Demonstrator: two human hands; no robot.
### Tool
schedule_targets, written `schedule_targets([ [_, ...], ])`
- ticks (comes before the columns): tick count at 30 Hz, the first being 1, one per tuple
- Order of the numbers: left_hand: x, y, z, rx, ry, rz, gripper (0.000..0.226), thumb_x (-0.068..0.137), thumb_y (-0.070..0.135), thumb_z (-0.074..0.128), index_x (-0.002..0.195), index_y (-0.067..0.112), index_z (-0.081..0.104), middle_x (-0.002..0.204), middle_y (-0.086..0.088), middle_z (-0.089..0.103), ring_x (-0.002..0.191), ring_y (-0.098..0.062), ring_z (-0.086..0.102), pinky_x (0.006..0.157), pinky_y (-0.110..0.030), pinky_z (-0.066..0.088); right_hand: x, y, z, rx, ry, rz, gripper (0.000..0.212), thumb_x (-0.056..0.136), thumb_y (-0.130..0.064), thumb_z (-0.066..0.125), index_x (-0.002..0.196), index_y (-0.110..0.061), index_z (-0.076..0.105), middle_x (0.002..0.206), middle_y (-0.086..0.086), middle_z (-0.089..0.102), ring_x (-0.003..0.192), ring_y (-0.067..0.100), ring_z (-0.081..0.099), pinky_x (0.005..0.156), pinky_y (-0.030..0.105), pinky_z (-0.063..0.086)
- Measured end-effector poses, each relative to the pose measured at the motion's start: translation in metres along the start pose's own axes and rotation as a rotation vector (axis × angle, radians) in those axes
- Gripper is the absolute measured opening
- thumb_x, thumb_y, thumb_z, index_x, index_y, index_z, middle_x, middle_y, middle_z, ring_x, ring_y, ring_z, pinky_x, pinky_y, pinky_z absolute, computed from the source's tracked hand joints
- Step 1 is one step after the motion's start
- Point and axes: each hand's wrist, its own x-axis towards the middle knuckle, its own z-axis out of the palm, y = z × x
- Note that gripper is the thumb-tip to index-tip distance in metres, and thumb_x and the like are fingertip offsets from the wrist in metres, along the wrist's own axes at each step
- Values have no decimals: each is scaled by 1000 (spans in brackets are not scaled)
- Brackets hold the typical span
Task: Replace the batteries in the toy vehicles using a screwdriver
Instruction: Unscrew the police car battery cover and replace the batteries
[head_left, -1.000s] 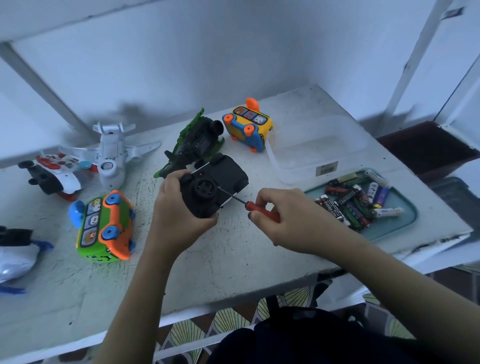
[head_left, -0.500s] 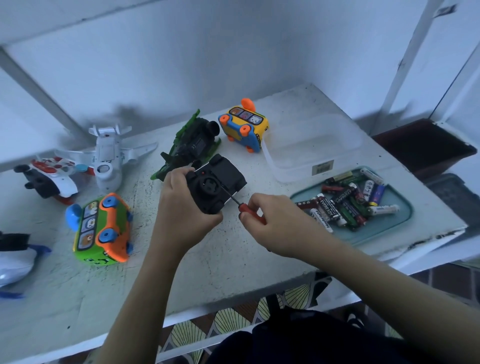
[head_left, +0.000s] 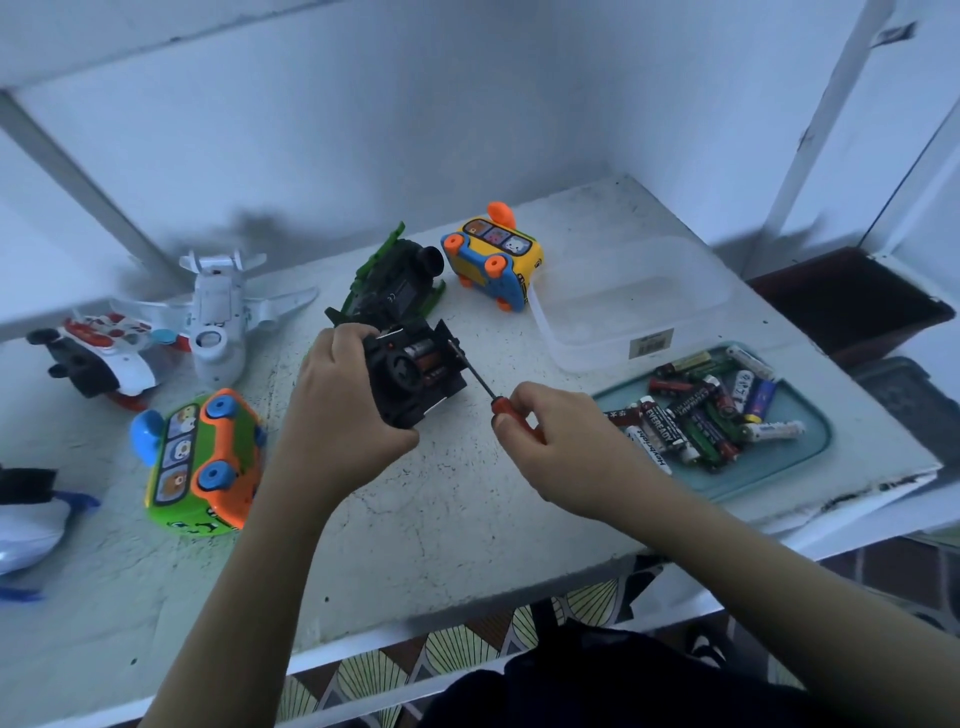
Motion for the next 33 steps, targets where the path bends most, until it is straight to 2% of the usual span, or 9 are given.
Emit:
schedule_targets([
  [5, 0, -6, -13, -14, -52, -20, 82, 60, 10, 85, 130, 8, 41, 110, 2, 35, 100, -15, 39, 83, -26, 37, 5, 5, -8, 15, 41, 65, 30, 99, -34, 43, 89, -7, 53, 64, 0, 54, 53, 15, 50, 50, 25, 41],
  [9, -2, -12, -17, -31, -48, -34, 81, 60, 8, 85, 128, 9, 43, 109, 1, 38, 98, -15, 40, 77, -20, 32, 10, 11, -12, 29, 45, 122, 30, 99, -33, 43, 90, -8, 54, 64, 0, 56, 41, 4, 49, 39, 15, 38],
  [13, -2, -17, -16, -60, -55, -41, 81, 59, 8, 86, 128, 7, 43, 109, 0, 39, 98, -16, 42, 80, -23, 34, 12, 16, -14, 18, 56, 157, 28, 99, -34, 42, 84, -13, 53, 62, 0, 59, 34, -3, 47, 39, 11, 37],
  [18, -2, -26, -15, -86, -50, -41, 79, 57, 8, 87, 124, 10, 44, 109, 0, 41, 97, -16, 43, 67, -12, 32, 13, 17, -15, 28, 44, 181, 29, 100, -36, 42, 88, -12, 54, 59, -2, 58, 34, -4, 47, 47, 20, 38],
  [23, -3, -34, -15, -137, -38, -38, 77, 54, 10, 89, 117, 16, 45, 108, -1, 49, 95, -16, 46, 68, -12, 34, 15, 18, -17, 94, 6, 209, 26, 100, -33, 41, 82, -17, 52, 52, -1, 62, 34, 4, 44, 43, 20, 38],
  [26, -5, -34, -18, -229, -30, -39, 78, 53, 12, 92, 114, 23, 45, 109, -2, 54, 97, -17, 53, 73, -16, 40, 17, 18, -19, 247, 32, 202, 27, 101, -27, 39, 81, -12, 49, 67, 6, 67, 44, 14, 53, 45, 26, 43],
  [29, -7, -25, -21, -323, -18, -2, 81, 51, 11, 93, 115, 26, 46, 108, 3, 58, 98, -11, 58, 74, -13, 43, 19, 14, -22, 534, 57, 167, 23, 103, -24, 37, 88, -12, 49, 90, 17, 68, 64, 25, 63, 59, 38, 53],
  [31, -7, -15, -21, -386, -18, 37, 81, 51, 8, 94, 115, 27, 47, 106, 13, 58, 97, 0, 58, 71, -6, 44, 21, 10, -26, 630, 71, 150, 16, 102, -28, 41, 97, -16, 50, 102, 14, 67, 78, 25, 69, 70, 36, 58],
  [33, -7, -3, -20, -490, -26, 73, 82, 48, 14, 95, 114, 30, 48, 104, 19, 59, 98, 5, 59, 73, -4, 45, 23, 9, -31, 674, 82, 154, 20, 98, -33, 47, 102, -14, 51, 107, 10, 67, 87, 22, 71, 77, 34, 59],
])
